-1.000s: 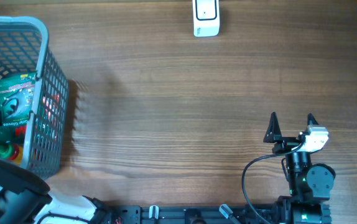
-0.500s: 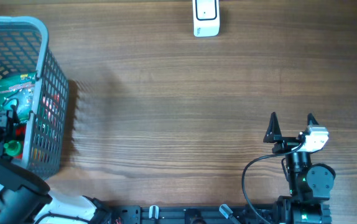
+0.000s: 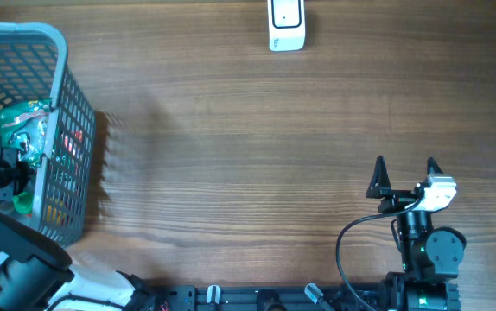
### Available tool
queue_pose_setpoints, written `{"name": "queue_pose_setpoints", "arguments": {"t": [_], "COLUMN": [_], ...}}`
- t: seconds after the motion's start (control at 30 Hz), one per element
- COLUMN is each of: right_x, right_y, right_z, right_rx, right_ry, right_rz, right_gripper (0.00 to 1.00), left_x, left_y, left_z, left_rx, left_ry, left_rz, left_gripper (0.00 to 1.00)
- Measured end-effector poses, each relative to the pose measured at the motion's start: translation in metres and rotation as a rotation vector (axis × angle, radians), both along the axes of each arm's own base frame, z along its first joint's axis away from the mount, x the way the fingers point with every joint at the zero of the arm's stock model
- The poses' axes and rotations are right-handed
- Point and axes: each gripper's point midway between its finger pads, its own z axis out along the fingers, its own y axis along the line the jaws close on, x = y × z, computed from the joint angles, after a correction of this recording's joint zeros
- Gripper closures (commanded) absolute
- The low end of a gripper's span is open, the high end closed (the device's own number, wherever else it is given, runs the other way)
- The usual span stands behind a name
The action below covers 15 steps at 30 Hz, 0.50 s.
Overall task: Scan the item barcode
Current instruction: 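Grasp the green snack bag with the left gripper and lift it out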
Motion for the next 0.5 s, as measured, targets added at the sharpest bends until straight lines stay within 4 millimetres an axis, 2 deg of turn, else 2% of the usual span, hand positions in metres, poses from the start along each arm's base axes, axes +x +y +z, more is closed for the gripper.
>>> {"name": "queue_pose_setpoints", "arguments": {"t": [0.13,0.23,0.33,0.5], "right_x": [0.000,0.000,0.000,0.000], "right_y": [0.000,0.000,0.000,0.000], "right_z": [0.000,0.000,0.000,0.000], "right_rx": [0.000,0.000,0.000,0.000], "right_ry": [0.000,0.000,0.000,0.000], "right_rz": [0.000,0.000,0.000,0.000], "right_gripper": [0.00,0.00,0.00,0.00], "left_x": [0.002,0.013,0.032,0.052], "left_y": [0.000,0.002,0.010,0.014], "left_z": [0.001,0.013,0.043,0.118], "left_rx": [-0.002,-0.003,0.026,0.133], "left_ry": [-0.010,-0.059,-0.156,-0.338], "left_rz": [-0.001,-0.010,-0.027,-0.064], "left_gripper": [0.96,0.96,0.96,0.96]}}
